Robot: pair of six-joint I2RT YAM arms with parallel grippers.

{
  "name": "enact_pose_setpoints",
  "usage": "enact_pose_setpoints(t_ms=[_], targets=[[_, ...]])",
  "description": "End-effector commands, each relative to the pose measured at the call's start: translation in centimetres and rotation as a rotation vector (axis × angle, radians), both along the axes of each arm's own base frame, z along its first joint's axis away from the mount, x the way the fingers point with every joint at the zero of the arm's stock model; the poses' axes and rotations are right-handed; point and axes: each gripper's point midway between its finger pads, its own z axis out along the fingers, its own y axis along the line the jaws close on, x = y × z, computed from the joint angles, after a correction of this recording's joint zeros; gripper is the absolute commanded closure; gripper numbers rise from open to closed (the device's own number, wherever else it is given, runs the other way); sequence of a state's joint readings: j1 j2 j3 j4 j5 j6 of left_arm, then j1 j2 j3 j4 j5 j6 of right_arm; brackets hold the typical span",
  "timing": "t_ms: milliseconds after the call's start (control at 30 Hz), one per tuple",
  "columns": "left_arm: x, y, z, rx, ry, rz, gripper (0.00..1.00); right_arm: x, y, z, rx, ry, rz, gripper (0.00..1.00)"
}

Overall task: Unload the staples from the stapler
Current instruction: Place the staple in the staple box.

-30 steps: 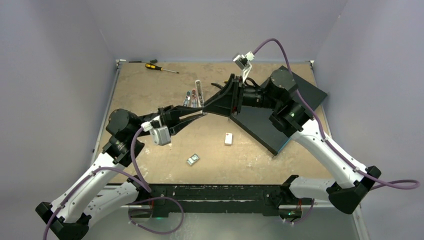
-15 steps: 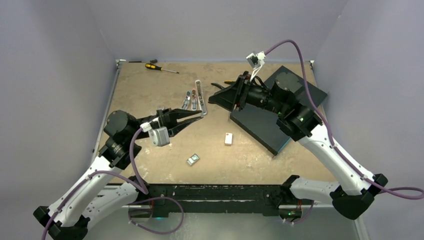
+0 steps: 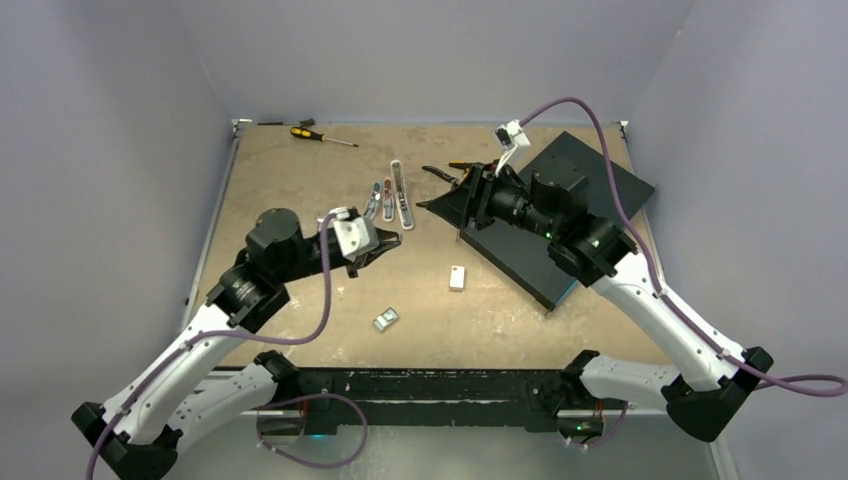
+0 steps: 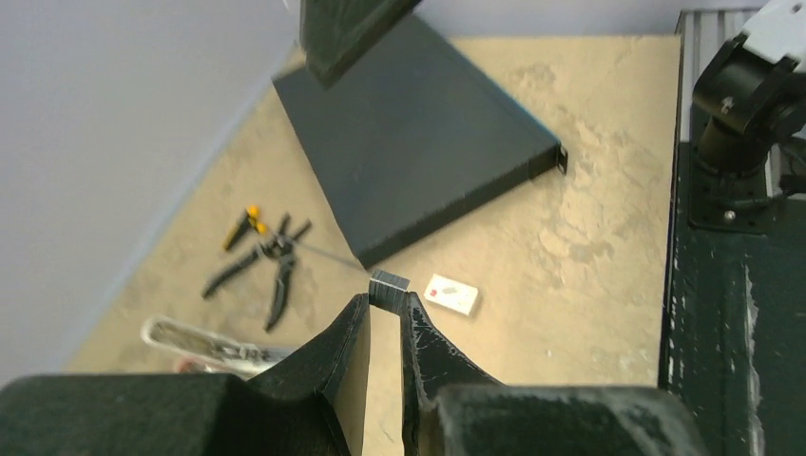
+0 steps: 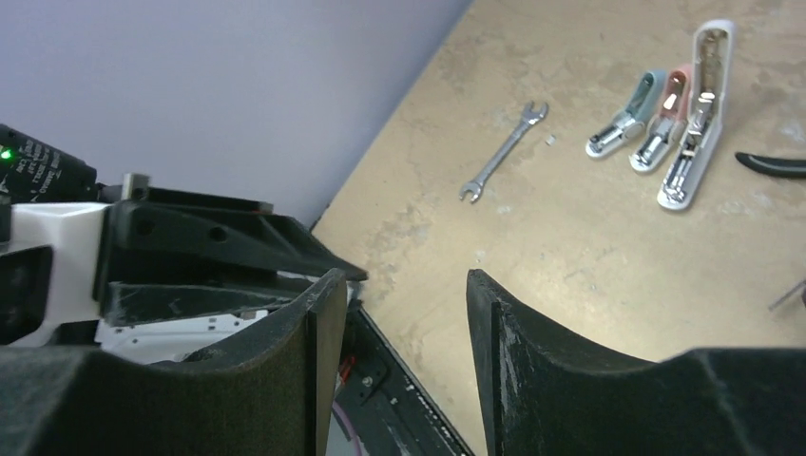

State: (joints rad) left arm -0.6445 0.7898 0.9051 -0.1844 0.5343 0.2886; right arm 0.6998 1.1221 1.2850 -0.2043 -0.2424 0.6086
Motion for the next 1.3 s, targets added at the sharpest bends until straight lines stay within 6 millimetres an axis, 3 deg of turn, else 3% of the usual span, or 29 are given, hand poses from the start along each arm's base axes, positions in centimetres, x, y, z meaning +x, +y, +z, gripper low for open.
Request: enact_pose_setpoints(t_ms=[0,267,633,933,1267], targets=[[1.3,0.3,-5.9,0.102,0.245,0.100,0.94,0.0,-1.2,-0.3,-0.015,-0.027,-0.041,0.47],[2.7,0.4,-10.9,0.141,0.462,0.299,0.95,-0.2,-2.0,-1.8,-0.054,-0.025,-0.065,0.46],[2.5,2.5,-19.0,0.489,0.481,0.392,0.96,0.0,-2.2,-3.9,-0.110,-0.019,-0.058,0.45],[2.2,3.9,-22.4,0.709,0.494,0.369,0.96,0.3,-2.2,-4.6,-0.140,-0.019,-0.060,0.44],[1.2,2.8,-25.4,0.846,0.690,0.414,1.00,0.6,-2.3,-5.1,-0.165,-0.013,-0.069,0.44]])
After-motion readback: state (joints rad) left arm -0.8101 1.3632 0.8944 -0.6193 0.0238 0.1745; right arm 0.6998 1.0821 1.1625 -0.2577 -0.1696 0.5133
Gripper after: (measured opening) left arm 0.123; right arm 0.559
